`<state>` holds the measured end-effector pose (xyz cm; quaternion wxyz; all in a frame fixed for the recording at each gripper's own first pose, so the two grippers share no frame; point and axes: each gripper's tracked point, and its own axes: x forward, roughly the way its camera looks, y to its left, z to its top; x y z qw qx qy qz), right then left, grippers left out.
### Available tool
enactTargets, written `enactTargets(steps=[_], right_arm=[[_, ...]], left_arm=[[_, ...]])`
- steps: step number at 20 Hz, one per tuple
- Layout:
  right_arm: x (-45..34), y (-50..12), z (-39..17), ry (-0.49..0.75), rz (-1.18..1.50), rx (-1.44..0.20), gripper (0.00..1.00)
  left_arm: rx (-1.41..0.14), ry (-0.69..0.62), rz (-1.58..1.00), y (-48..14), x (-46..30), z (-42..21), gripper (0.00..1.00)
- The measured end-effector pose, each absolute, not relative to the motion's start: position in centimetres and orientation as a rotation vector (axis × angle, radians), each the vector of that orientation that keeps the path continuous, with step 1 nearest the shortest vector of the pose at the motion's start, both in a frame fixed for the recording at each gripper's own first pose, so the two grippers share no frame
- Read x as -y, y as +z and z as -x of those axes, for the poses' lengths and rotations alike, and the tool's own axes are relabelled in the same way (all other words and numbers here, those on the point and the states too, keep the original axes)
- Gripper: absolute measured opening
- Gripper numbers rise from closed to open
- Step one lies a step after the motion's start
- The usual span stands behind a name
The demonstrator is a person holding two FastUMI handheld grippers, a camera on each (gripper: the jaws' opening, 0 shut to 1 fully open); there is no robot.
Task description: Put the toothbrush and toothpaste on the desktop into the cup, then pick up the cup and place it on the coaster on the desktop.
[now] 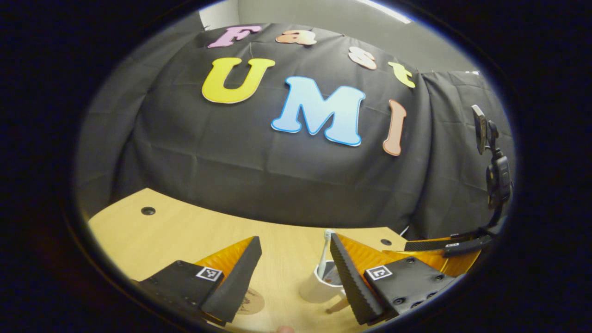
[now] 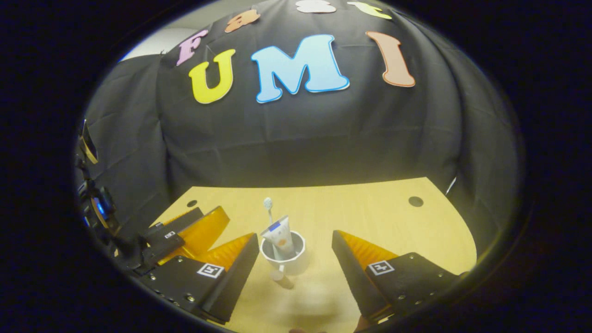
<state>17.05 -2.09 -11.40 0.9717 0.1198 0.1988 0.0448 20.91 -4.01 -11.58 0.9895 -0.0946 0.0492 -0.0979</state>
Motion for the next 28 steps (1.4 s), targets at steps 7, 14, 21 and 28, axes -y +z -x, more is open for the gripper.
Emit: enactTargets(steps=[7,14,21,28], right_arm=[[0.1,-15.8,-17.3,0.068,-0.253,-0.637,0.98],[-1.6,-19.9,-18.3,0.056,-0.275,-0.837,0.98],[-2.4,-22.8,-18.5,0.040,-0.219,-0.990,0.98],[-2.6,-24.0,-18.5,0.042,-0.176,-1.102,0.76]], left_arm=[[-0.113,-0.156,0.100,-10.7,1.7,-19.4,0.94],[-0.147,-0.170,0.105,-11.2,0.8,-18.4,0.96],[-0.186,-0.175,0.140,-12.4,0.2,-17.8,0.99],[-0.220,-0.187,0.159,-13.6,-0.4,-17.5,0.97]])
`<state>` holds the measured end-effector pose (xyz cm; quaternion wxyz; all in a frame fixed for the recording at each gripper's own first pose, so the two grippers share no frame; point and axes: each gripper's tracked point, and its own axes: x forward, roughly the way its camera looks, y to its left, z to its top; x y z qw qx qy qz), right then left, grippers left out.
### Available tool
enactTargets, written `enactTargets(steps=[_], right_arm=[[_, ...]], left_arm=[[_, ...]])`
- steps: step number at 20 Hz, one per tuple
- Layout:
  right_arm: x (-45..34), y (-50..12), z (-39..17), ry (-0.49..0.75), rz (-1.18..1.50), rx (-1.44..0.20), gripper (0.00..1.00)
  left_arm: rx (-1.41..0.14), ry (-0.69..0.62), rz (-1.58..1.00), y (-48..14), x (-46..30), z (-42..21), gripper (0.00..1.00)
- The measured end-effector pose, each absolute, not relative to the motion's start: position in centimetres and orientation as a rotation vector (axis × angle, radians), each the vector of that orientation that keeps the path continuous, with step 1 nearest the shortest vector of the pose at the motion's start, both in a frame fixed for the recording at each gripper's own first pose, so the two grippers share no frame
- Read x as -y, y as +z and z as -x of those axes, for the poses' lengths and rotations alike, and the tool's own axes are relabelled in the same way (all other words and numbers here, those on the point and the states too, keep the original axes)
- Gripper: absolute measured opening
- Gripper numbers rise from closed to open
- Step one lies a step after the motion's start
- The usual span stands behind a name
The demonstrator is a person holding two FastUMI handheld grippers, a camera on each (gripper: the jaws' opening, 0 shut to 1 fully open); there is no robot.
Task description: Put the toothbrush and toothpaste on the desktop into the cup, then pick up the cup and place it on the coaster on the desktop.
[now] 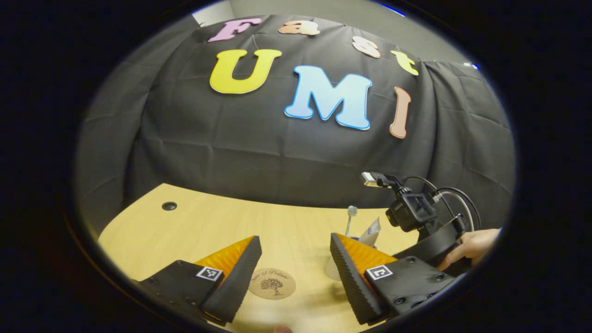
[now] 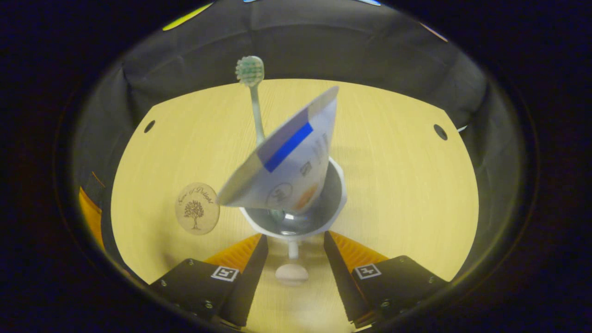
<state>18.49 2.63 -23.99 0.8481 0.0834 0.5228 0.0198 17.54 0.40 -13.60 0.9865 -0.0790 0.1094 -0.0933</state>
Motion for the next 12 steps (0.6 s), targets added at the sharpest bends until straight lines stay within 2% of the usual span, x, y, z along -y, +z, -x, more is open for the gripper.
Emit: enactTargets(steps=[2,3,6,8,9,11,12], right_arm=[[-2.7,-24.5,-18.4,0.028,-0.173,-1.118,0.71],[-2.7,-24.7,-18.4,0.026,-0.175,-1.124,0.60],[-2.7,-25.2,-18.4,0.027,-0.172,-1.139,0.58],[-2.7,-25.3,-18.5,0.025,-0.180,-1.141,0.34],[-2.8,-25.1,-18.2,0.033,-0.180,-1.141,0.35],[-2.7,-25.1,-18.5,0.030,-0.181,-1.134,0.29],[-2.6,-25.0,-18.4,0.030,-0.169,-1.126,0.29]], left_arm=[[-0.224,-0.201,0.153,-13.9,-0.6,-17.5,0.97],[-0.225,-0.210,0.153,-14.0,-0.8,-17.4,0.97],[-0.240,-0.213,0.146,-14.6,-1.5,-17.1,0.97],[-0.240,-0.207,0.152,-14.6,-2.1,-16.8,0.97],[-0.241,-0.200,0.151,-14.6,-2.4,-16.6,0.97],[-0.246,-0.190,0.150,-14.7,-2.6,-16.3,0.97],[-0.247,-0.188,0.153,-14.8,-2.7,-16.2,0.96]])
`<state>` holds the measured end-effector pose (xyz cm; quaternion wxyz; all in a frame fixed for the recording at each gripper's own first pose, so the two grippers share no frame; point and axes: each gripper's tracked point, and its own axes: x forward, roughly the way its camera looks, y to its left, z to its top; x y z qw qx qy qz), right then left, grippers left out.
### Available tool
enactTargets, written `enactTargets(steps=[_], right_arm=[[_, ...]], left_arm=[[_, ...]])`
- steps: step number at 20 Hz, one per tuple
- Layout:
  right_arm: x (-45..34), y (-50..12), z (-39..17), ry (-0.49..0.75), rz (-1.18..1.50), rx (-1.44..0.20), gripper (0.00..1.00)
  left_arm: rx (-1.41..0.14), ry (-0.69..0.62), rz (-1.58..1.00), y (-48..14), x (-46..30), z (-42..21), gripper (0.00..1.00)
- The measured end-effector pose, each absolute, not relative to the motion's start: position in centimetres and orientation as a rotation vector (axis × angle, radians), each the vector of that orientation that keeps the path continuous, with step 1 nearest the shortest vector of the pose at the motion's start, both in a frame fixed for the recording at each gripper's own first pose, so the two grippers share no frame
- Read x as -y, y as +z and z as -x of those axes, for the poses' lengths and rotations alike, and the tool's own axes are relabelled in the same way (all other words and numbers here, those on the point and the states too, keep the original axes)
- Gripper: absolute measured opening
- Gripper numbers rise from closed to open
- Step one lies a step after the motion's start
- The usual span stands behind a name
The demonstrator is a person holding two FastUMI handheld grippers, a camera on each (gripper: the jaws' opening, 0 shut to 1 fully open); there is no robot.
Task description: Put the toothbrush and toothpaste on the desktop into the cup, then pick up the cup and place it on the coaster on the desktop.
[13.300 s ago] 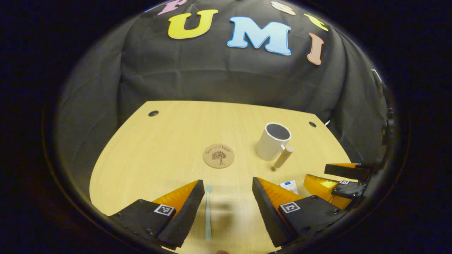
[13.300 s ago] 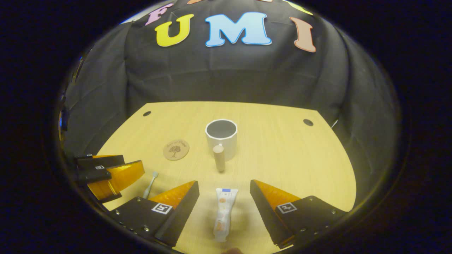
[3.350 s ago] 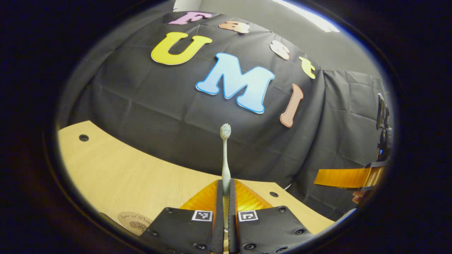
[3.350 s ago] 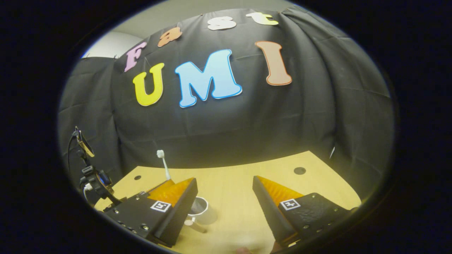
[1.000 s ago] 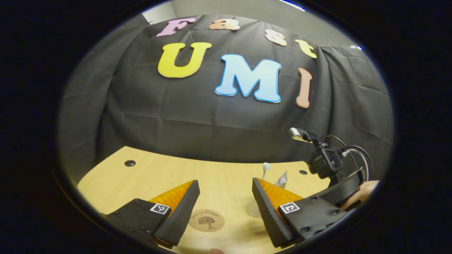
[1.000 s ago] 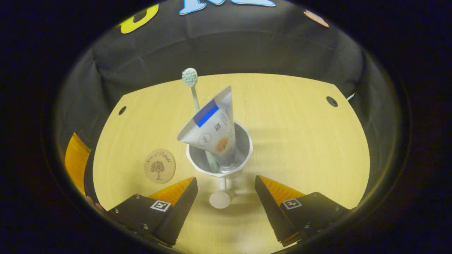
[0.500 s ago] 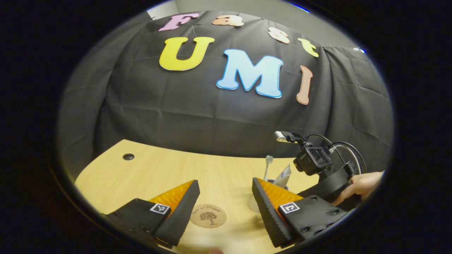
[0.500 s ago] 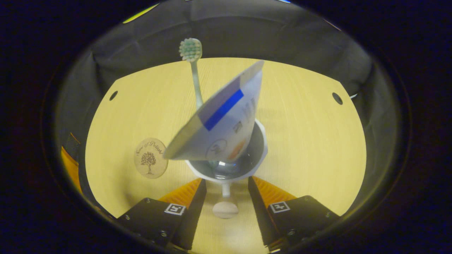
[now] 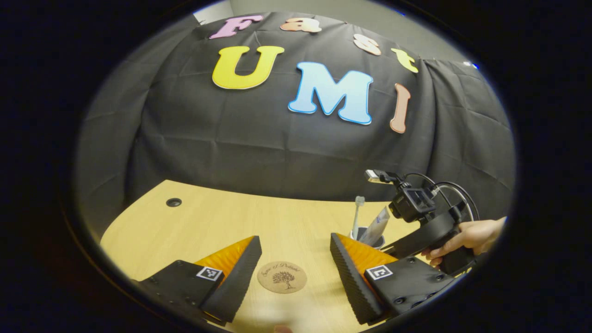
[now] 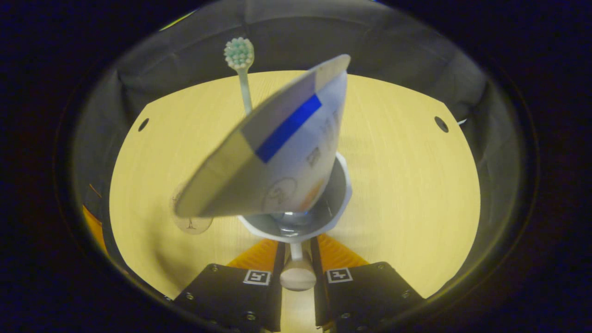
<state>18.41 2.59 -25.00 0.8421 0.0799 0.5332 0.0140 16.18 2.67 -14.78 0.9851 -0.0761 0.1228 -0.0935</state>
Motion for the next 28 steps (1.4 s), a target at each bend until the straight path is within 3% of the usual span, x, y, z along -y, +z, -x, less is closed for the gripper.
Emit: enactTargets(steps=[17,20,25,28], right_arm=[[-5.6,-23.4,-18.3,0.079,-0.117,-1.048,0.25],[-7.4,-22.3,-18.5,0.113,-0.117,-1.036,0.25],[-11.0,-21.3,-18.9,0.179,-0.105,-1.026,0.28],[-13.4,-22.4,-18.9,0.216,-0.091,-1.031,0.25]], left_arm=[[-0.276,-0.110,0.198,-16.2,-6.4,-14.0,0.97],[-0.275,-0.098,0.200,-16.3,-7.2,-13.6,0.94],[-0.264,-0.075,0.198,-15.8,-8.9,-12.8,0.96],[-0.264,-0.051,0.196,-16.0,-10.5,-12.1,0.96]])
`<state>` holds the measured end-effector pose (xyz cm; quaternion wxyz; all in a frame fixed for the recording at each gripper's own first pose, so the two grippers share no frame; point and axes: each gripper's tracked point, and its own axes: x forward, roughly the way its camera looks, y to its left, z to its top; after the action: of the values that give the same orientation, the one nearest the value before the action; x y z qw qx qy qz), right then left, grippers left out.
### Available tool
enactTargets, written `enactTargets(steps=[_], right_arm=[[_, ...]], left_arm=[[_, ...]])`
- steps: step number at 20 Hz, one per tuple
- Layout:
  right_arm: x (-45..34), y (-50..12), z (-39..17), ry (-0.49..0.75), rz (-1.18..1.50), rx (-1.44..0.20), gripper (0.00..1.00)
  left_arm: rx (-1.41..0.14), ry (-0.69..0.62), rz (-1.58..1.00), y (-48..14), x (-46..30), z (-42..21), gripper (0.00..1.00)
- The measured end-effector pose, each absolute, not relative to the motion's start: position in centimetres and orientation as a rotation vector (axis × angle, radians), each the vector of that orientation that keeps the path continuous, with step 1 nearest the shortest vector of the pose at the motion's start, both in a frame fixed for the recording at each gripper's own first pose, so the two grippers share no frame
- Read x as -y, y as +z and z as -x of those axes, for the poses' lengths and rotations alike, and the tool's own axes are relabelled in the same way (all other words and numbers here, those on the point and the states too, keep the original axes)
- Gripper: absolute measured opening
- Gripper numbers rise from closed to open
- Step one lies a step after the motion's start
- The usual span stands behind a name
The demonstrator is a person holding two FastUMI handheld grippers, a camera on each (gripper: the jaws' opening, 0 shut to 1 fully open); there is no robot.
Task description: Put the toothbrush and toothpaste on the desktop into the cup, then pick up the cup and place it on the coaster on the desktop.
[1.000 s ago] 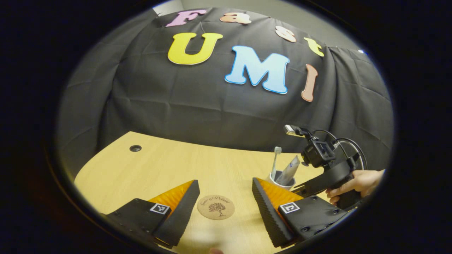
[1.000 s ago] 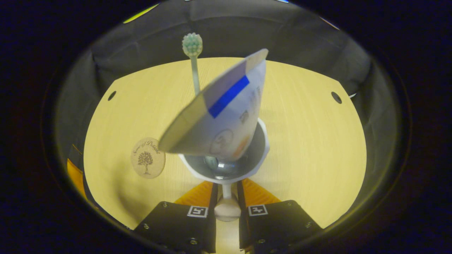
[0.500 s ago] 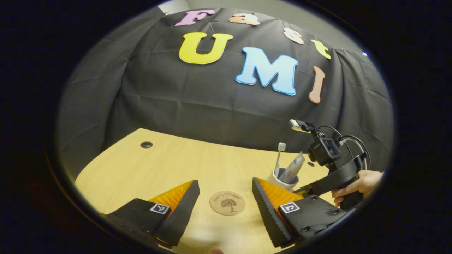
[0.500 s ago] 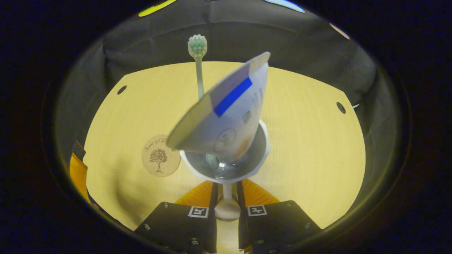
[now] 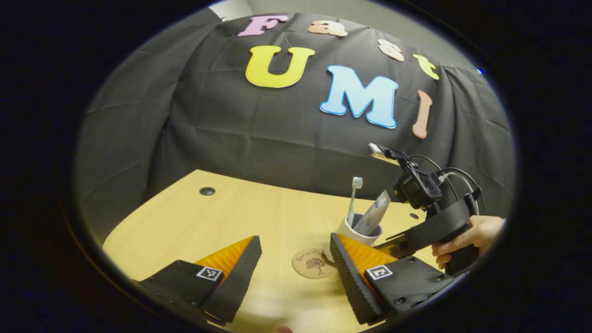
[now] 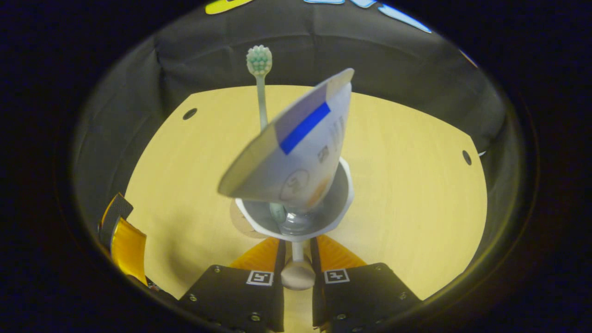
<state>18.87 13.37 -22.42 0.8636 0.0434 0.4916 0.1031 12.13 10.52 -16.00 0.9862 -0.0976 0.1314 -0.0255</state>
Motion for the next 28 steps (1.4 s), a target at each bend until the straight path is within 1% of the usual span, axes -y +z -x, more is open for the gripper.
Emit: enactTargets(steps=[11,12,13,14,17,18,20,21,22,23,24,25,26,27,28], right_arm=[[-15.8,-22.9,-18.9,0.272,-0.032,-1.050,0.24],[-15.9,-22.9,-18.9,0.270,-0.024,-1.055,0.24],[-15.8,-22.9,-19.1,0.270,-0.017,-1.049,0.24],[-15.9,-22.8,-18.8,0.271,-0.011,-1.054,0.24],[-15.6,-22.6,-19.0,0.273,-0.007,-1.054,0.28],[-15.7,-22.7,-18.8,0.273,-0.004,-1.055,0.29],[-15.4,-22.5,-18.9,0.269,-0.011,-1.054,0.29],[-15.0,-22.3,-19.0,0.265,-0.020,-1.057,0.35],[-14.9,-22.0,-18.9,0.274,-0.033,-1.056,0.36],[-14.6,-21.5,-18.8,0.268,-0.034,-1.052,0.52],[-15.1,-21.3,-18.6,0.275,-0.039,-1.042,0.57],[-15.1,-21.0,-18.4,0.278,-0.039,-1.032,0.69],[-15.1,-20.6,-17.8,0.283,-0.042,-1.024,0.74],[-15.1,-20.1,-17.3,0.292,-0.052,-1.017,0.81],[-15.0,-19.7,-16.7,0.297,-0.061,-1.008,0.84]], left_arm=[[-0.267,-0.002,0.203,-16.5,-13.1,-10.8,0.97],[-0.266,-0.001,0.202,-16.5,-13.2,-10.8,0.94],[-0.264,0.001,0.200,-16.4,-13.3,-10.7,0.94],[-0.263,0.002,0.199,-16.4,-13.3,-10.7,0.96],[-0.265,0.005,0.198,-16.6,-13.3,-10.7,0.97],[-0.263,0.006,0.199,-16.4,-13.4,-10.7,0.94],[-0.260,0.007,0.197,-16.3,-13.4,-10.7,0.94],[-0.258,0.007,0.195,-16.2,-13.4,-10.7,0.94],[-0.257,0.007,0.194,-16.2,-13.3,-10.7,0.94],[-0.254,0.004,0.194,-16.0,-13.2,-10.7,0.94],[-0.253,0.002,0.194,-15.9,-13.1,-10.7,0.97],[-0.252,0.000,0.191,-15.8,-13.0,-10.7,0.97],[-0.250,-0.002,0.186,-15.6,-12.8,-10.7,0.94],[-0.245,-0.002,0.177,-15.2,-12.7,-10.6,0.94],[-0.238,-0.007,0.167,-14.8,-12.4,-10.5,0.94]])
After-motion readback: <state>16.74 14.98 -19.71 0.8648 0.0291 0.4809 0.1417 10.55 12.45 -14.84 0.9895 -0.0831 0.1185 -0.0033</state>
